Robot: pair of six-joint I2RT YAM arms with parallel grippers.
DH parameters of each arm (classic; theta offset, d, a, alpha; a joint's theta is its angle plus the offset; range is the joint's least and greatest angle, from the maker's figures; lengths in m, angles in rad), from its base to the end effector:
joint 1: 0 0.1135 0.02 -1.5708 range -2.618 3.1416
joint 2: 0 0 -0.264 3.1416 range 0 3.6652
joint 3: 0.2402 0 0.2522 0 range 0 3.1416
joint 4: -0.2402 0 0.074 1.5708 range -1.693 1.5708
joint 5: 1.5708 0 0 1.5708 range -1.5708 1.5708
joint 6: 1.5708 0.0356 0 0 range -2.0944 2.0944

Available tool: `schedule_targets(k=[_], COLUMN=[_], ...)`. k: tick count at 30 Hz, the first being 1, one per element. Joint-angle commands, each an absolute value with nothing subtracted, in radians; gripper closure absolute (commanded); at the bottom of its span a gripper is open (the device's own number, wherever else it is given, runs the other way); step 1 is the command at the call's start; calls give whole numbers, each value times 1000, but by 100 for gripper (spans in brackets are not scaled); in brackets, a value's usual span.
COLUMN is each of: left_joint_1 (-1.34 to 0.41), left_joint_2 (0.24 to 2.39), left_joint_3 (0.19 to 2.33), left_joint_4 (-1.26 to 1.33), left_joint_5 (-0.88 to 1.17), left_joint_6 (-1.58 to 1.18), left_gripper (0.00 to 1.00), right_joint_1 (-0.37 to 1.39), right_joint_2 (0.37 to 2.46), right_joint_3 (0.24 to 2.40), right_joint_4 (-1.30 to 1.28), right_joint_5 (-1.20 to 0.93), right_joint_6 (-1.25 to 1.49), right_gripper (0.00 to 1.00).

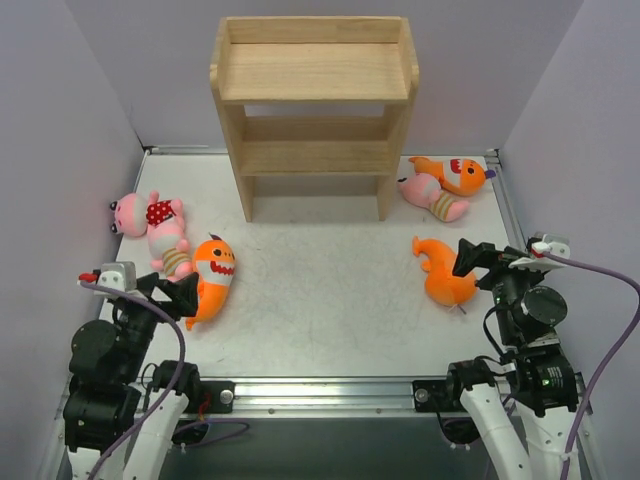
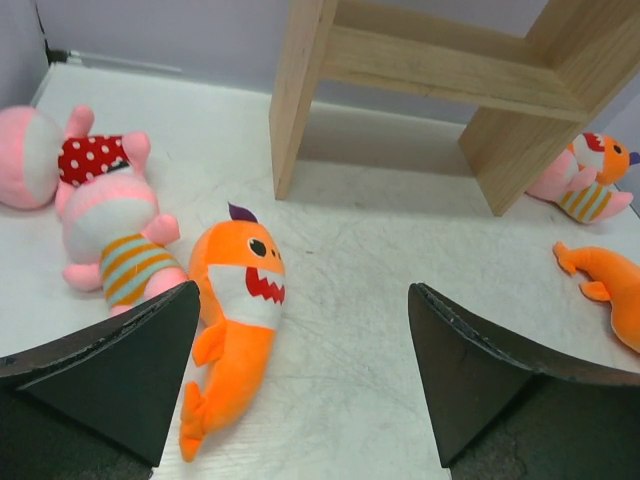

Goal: Place and organize the stuffed toys onto the shelf

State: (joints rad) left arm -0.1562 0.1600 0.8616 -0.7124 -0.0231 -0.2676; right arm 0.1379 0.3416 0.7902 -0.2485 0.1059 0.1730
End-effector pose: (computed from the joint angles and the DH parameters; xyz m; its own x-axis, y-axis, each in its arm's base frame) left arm 0.0173 -0.0019 0.3583 -0.0454 -0.2604 -0.9644 0.1252 0.9563 -0.2642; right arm 0.0730 0.0063 0.3840 0.1881 0.1989 -0.9618 -0.0675 0.9796 0.1894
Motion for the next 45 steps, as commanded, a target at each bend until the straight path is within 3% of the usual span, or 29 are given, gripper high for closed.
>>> schedule_targets(k=[1, 15, 32, 45], left_joint_1=[-156, -156, -305, -328], left_joint_2=[245, 728, 860, 1135], left_joint_3=[844, 850, 752, 770], left_joint_4=[-658, -663, -683, -595], left_joint_5=[-24, -117, -245, -336], left_joint_6=[-345, -402, -492, -480], left_gripper=[6, 6, 6, 5], right_joint_1=[138, 189, 190, 190], right_joint_2=[393, 471, 511, 509], right_joint_3=[782, 761, 744, 732], right_joint_4=[-181, -183, -127, -95], right_joint_5=[75, 67, 54, 64], right_joint_6=[213, 279, 322, 322], right_gripper=[0, 0, 0, 0])
